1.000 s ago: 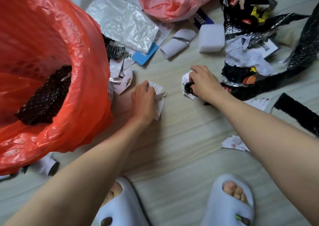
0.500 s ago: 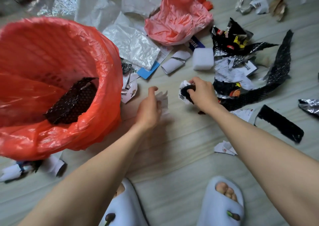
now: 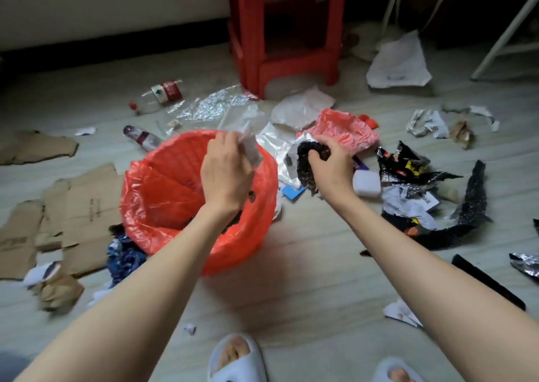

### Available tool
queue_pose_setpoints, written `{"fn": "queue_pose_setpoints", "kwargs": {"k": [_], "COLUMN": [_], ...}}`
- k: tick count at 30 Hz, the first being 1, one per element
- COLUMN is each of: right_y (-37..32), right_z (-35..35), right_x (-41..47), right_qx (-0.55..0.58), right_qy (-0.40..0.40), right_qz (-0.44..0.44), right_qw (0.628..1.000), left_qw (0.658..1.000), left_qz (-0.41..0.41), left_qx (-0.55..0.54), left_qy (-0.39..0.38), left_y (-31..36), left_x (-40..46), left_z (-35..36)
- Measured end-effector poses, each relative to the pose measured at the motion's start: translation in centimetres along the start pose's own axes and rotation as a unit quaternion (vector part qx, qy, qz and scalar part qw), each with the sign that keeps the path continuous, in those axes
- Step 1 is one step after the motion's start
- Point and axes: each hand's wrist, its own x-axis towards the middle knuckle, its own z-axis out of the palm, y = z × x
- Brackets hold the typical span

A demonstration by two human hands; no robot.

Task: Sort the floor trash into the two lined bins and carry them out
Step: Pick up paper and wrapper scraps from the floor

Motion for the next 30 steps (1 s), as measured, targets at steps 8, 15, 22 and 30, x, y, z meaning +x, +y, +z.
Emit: {"fn": "queue_pose_setpoints", "kwargs": {"k": [8, 15, 22, 30], "right_y": [-2.6, 0.0, 2.3, 2.4], "right_z": [10.6, 13.9, 11.7, 12.7], "right_x": [-2.1, -1.3, -1.9, -1.6], "right_qx": [-0.191, -0.392, -0.441, -0.495], "right_qy": [-0.156, -0.175, -0.202, -0.205], "right_qz": [-0.174, -0.277, -0.259, -0.247], "right_qw": [0.953, 0.860, 0.835, 0.808], "left_qw": [0.966, 0.950, 0.820, 0.723], "left_qz": [-0.234, -0.050, -0.079, -0.093], "left_qx": [0.065, 0.176, 0.339, 0.450], "left_qy": [-0.089, -0.253, -0.455, -0.517], "left_y": [-9.7, -13.9, -15.7, -17.6], "left_x": [-1.1, -1.2, -2.2, -1.7], "left_z": [-2.5, 0.6, 1.8, 1.5]}}
